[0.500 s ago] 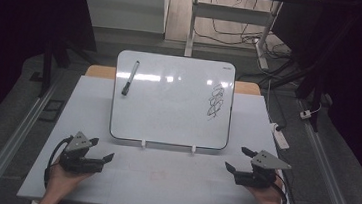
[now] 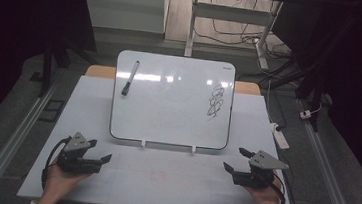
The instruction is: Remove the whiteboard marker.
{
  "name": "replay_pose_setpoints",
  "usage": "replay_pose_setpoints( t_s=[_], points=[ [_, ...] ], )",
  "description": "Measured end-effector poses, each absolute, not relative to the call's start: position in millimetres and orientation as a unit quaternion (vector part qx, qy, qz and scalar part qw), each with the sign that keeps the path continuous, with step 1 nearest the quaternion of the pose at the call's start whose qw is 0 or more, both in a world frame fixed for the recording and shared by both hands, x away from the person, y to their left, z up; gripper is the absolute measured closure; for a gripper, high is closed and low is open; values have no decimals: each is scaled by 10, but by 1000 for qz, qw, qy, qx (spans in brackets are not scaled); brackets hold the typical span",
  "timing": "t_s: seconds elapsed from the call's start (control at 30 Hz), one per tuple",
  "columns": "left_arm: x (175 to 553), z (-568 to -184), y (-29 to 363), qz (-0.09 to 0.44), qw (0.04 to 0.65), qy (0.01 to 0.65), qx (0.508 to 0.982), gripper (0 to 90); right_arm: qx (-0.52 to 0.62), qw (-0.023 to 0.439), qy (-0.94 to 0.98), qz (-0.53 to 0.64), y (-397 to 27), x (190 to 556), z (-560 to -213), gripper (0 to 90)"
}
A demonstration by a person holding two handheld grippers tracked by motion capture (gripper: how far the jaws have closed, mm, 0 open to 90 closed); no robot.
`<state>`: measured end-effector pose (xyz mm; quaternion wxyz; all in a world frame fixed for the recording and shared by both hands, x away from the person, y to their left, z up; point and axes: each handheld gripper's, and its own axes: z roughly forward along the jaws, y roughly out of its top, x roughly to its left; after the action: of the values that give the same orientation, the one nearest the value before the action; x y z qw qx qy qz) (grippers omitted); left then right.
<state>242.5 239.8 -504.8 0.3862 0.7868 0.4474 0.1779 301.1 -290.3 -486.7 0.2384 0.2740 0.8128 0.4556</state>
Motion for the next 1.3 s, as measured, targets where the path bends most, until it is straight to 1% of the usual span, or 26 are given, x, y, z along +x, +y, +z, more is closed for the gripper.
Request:
replay_pose_setpoints(
  t_s=[0.2,0.33,0.4,0.8,1.1,1.3],
  points=[
    [2512,-4873,2328,184,387,441,789,235,277,237,813,453,-2896,3025,-4857,234],
    [2597,-4737,2295,188,394,446,782,234,278,237,812,455,-2898,3030,-4838,241],
    [2735,-4583,2234,198,393,444,781,234,282,236,811,456,-2903,3039,-4835,242],
    [3315,-4080,1983,237,383,429,783,254,284,230,814,452,-2890,3049,-4866,252],
    [3750,-3821,1900,263,359,433,784,291,285,228,815,450,-2880,3051,-4881,256],
    [4104,-3759,1880,290,351,451,767,350,289,222,816,450,-2872,3072,-4914,259]
  ],
)
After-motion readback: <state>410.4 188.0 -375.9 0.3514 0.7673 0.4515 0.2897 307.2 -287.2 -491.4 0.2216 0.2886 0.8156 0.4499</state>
